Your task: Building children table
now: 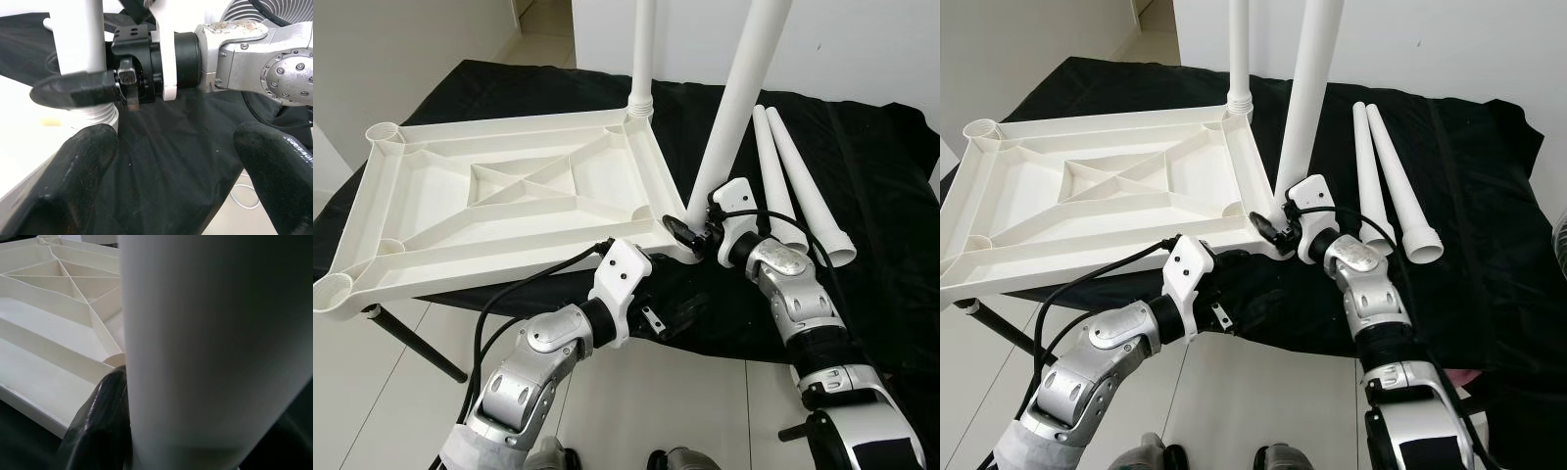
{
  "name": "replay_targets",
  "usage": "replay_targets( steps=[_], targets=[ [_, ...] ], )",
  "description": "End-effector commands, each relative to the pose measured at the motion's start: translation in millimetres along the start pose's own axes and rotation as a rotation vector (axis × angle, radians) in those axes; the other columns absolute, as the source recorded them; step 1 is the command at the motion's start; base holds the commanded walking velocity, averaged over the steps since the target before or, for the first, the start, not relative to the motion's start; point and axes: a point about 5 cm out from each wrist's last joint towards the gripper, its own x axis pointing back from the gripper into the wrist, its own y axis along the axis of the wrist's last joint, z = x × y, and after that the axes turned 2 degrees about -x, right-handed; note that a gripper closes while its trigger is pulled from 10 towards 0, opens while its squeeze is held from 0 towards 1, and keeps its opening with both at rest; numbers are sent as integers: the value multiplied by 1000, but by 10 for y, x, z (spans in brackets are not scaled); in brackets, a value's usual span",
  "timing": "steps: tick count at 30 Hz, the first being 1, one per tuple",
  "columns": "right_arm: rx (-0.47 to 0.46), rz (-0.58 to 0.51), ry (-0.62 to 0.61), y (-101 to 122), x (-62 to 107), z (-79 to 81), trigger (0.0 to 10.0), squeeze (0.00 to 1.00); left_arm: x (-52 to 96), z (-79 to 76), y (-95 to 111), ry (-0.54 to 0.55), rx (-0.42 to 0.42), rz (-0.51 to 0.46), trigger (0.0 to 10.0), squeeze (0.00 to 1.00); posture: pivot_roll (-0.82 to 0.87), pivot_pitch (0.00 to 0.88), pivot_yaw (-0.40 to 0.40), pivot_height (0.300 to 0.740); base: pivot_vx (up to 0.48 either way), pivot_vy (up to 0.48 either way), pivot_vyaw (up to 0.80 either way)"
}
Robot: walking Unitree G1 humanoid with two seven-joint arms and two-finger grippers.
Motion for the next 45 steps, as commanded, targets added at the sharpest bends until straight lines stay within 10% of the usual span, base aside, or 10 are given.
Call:
replay_targets(
  steps=[1,5,7,8,9,22,45],
  targets=[
    [-12,10,44,-43,-45,95,0,0,2,8,-26,22,12,15,10000,0,-53,84,19,740,0,0,0],
    [-57,-8,3,-65,-49,146,0,0,1,4,-20,25,9,13,10000,0,-47,87,18,740,0,0,0],
    [-79,-18,-39,-71,-70,184,5961,0,6,14,-20,27,9,13,10000,0,-48,88,18,740,0,0,0],
    [-79,-18,-39,-71,-70,184,5961,0,6,14,-20,27,9,13,10000,0,-48,88,18,740,0,0,0],
    [-114,-41,-92,-54,-91,221,10000,0,3,11,-18,26,8,14,10000,0,-49,94,17,740,0,0,0],
    [-247,-24,-420,-197,-98,247,10000,0,5,14,-19,20,7,16,10000,0,-57,104,16,740,0,0,0],
    [-215,-63,-898,-141,200,318,10000,0,-8,86,7,29,-6,12,10000,0,-60,105,15,740,0,0,0]
  ],
)
